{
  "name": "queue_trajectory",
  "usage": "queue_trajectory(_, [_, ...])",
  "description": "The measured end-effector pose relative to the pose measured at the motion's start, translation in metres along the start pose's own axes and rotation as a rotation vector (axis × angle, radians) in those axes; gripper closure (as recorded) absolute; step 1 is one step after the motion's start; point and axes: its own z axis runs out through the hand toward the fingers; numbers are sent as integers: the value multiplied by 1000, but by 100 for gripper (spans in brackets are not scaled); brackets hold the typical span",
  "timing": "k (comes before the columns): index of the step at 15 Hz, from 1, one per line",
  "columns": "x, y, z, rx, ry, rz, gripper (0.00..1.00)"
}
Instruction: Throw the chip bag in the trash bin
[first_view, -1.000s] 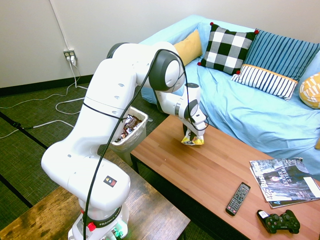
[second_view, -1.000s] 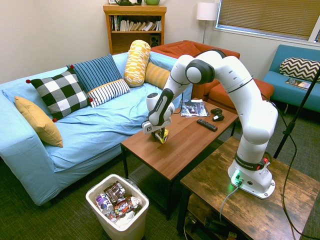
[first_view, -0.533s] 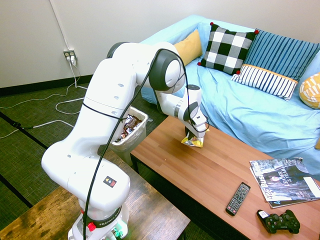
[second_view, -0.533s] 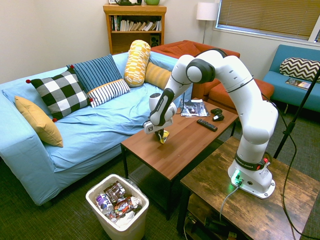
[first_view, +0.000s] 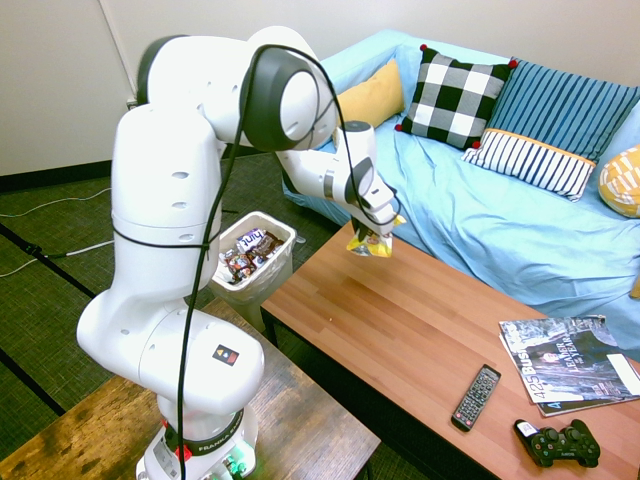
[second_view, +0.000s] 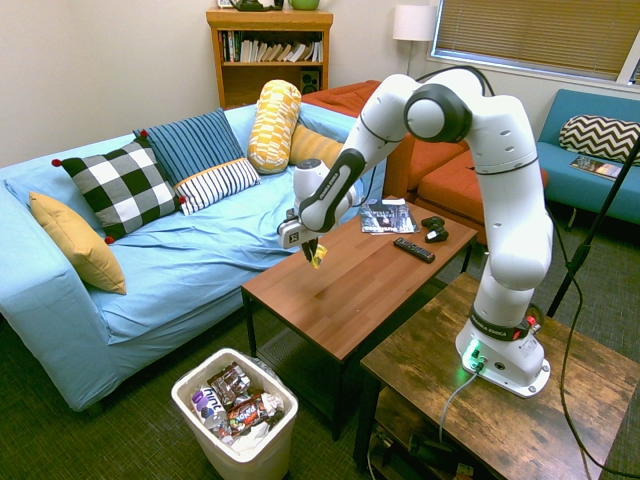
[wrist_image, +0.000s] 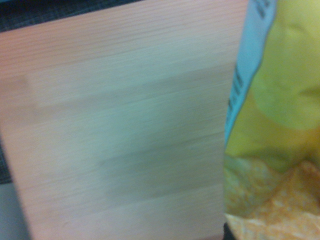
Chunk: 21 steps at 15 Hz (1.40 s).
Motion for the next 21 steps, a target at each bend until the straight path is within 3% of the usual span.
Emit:
queue_trajectory(3, [-98, -20, -37, -14, 37, -112, 100])
queue_trajectory(7, [-222, -36, -47, -38, 34, -258, 100])
queue_trajectory(13, [-347, -61, 7, -85, -16, -464, 100])
queue_trajectory(14, [-356, -63, 18, -96, -27, -498, 0])
queue_trajectory(17, [-366, -70, 33, -100, -69, -585, 0])
queue_trajectory(21, [-363, -80, 30, -87, -88, -602, 0])
